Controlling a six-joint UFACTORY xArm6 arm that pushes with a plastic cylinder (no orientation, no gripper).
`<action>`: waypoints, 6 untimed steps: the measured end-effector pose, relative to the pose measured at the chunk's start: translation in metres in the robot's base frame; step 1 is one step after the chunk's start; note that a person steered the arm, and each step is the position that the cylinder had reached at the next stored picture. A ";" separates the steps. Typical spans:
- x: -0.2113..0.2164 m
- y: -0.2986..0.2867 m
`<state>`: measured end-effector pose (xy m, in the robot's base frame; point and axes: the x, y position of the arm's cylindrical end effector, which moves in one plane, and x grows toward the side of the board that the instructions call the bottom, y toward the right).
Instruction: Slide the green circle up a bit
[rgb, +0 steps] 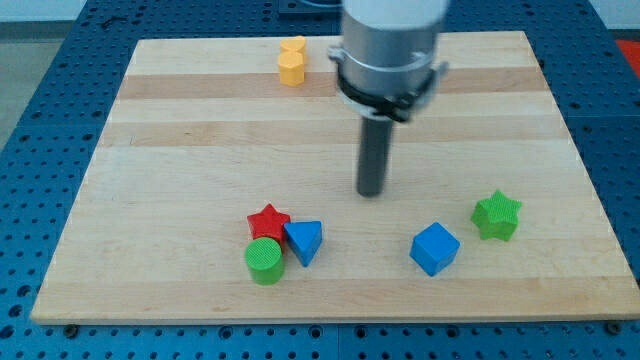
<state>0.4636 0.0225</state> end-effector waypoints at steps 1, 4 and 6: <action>0.025 -0.090; 0.110 -0.080; 0.099 -0.037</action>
